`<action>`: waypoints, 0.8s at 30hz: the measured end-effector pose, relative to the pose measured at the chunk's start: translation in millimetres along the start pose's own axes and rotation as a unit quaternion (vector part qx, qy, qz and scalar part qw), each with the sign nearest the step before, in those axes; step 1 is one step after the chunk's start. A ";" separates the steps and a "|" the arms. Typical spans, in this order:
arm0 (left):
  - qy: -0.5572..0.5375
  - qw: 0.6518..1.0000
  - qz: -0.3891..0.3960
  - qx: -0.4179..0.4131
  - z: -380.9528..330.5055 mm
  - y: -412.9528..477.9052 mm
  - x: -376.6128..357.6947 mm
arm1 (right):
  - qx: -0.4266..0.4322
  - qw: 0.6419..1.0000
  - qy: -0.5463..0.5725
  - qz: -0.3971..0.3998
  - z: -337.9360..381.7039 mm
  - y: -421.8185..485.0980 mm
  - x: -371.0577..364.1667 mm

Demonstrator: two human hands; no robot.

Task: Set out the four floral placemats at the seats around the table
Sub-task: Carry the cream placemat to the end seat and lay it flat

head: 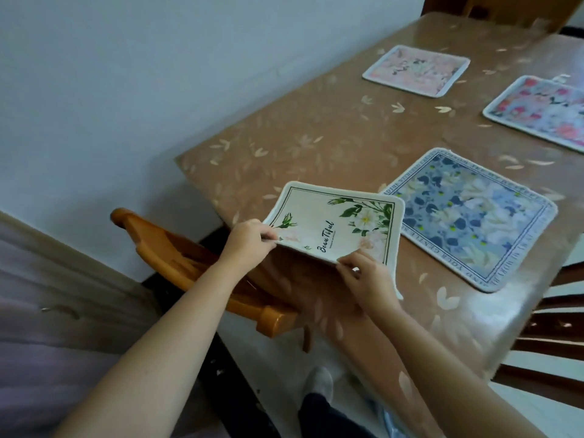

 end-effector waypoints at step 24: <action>-0.089 0.984 0.102 -0.119 74.0 164.7 -12.5 | -0.093 0.992 -0.067 -0.054 33.3 91.3 -102.8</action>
Point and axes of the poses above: each hand's wrist, its own y-axis towards the middle knuckle, its own x-axis out of the back of the hand, z = x × y, the point moved 8 cm from there along y, towards the middle knuckle, and after that the axes turned 9 degrees about -z, right-handed, at the moved point
